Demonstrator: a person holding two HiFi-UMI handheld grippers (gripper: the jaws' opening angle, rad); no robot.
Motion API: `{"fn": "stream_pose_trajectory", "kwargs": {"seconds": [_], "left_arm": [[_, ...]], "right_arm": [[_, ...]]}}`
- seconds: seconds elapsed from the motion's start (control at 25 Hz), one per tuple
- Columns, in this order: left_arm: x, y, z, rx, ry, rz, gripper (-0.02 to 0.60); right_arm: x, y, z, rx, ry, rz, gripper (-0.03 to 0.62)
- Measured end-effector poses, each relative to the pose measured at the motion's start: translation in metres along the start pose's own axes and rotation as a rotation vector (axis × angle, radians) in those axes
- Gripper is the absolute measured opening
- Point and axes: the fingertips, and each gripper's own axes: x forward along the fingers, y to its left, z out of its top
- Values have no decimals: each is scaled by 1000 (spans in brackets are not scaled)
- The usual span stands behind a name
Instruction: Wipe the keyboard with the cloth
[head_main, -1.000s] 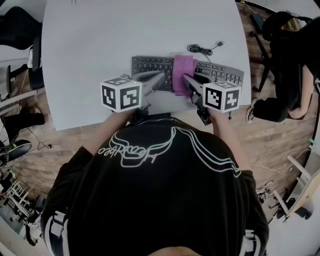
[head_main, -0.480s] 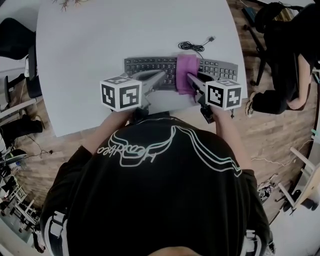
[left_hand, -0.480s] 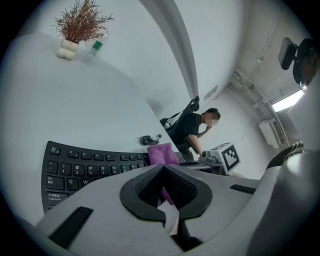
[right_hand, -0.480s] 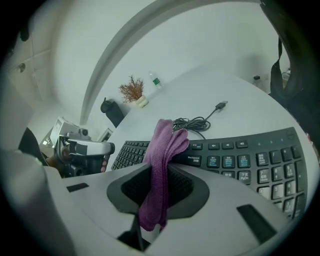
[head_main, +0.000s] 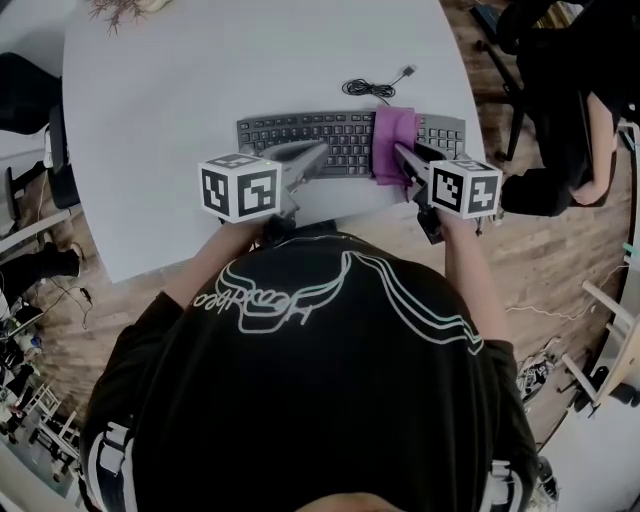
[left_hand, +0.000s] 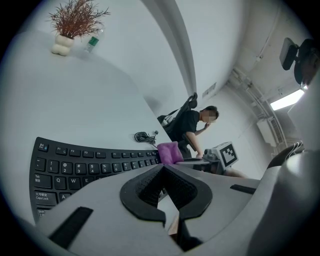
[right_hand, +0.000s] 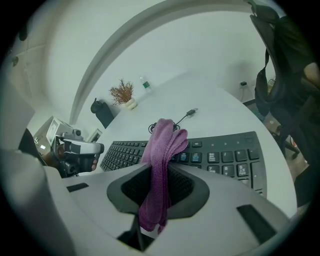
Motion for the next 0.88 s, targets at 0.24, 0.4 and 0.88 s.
{"fn": "stream_pose_trajectory", "kwargs": {"seconds": [0.24, 0.4, 0.88], "left_arm": [[8, -4, -2, 6, 12, -16, 3], [14, -10, 0, 18, 14, -34, 3], [17, -20, -3, 35, 30, -35, 3]], "right_arm": [[-22, -33, -5, 1, 2, -80, 61], [-37, -55, -7, 9, -6, -139, 61], [-73, -100, -13, 11, -12, -250, 61]]}}
